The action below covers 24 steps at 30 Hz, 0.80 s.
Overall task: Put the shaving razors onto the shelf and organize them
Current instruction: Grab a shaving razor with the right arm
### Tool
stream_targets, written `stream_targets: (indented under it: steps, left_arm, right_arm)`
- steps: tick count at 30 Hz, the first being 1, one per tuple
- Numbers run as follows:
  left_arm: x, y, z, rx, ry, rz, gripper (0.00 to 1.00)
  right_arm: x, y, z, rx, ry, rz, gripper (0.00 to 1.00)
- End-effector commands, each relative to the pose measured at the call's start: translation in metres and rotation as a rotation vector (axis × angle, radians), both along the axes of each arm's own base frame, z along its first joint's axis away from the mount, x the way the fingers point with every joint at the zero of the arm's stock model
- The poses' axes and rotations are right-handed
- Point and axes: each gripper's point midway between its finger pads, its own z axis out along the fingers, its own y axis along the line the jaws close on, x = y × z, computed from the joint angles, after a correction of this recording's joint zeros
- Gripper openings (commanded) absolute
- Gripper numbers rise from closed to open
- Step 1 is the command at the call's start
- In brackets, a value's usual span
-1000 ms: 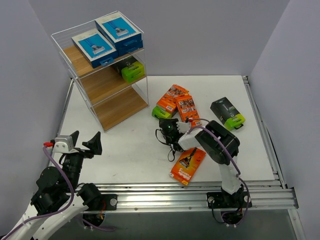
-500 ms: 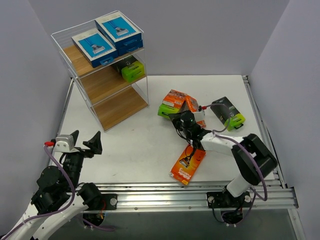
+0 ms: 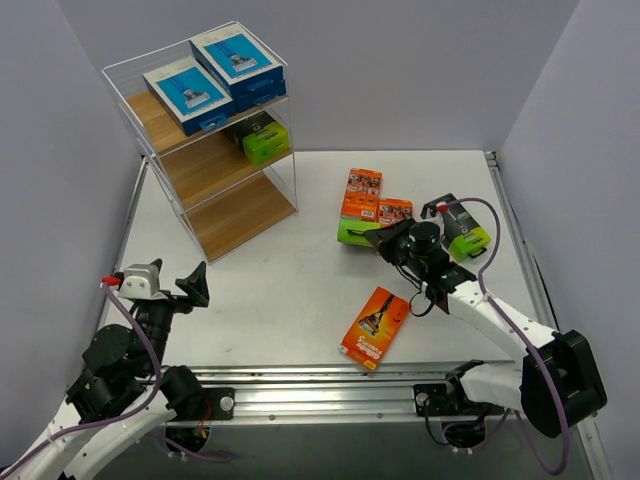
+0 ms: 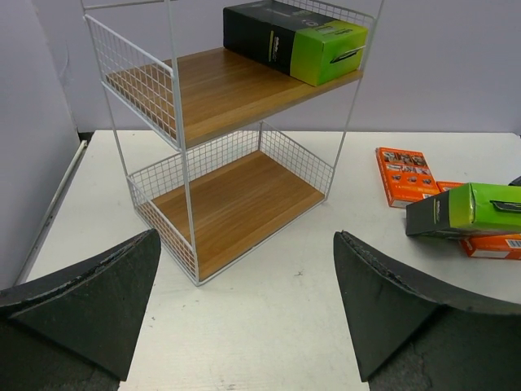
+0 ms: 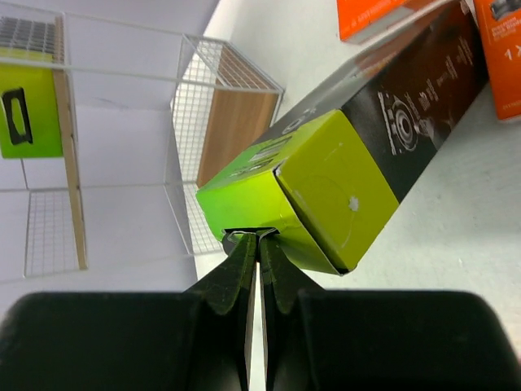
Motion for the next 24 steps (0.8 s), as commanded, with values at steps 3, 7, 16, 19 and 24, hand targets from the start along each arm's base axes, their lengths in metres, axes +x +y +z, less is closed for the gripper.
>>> stream_targets:
  steps: [3,7,16,19,24]
  left_arm:
    - [0.003,-0.002,0.004,0.02,-0.006,0.006,0.96]
    - [0.004,-0.004,0.003,0.029,-0.001,0.001,0.96]
    - [0.007,-0.015,0.0,0.059,0.007,-0.037,0.96]
    - [0.007,-0.016,-0.001,0.064,0.008,-0.04,0.96]
    - [0.008,-0.019,-0.001,0.068,0.007,-0.05,0.96]
  right_arm:
    - [-0.026,0.008,0.019,0.024,-0.046,0.196,0.0]
    - [-0.045,0.017,0.02,0.057,-0.064,0.326,0.0]
    - [-0.084,0.022,-0.013,0.072,-0.04,0.53,0.0]
    - [-0.099,0.021,-0.02,0.098,-0.042,0.572,0.0]
    - [-0.12,0.018,-0.022,0.132,-0.047,0.612,0.0]
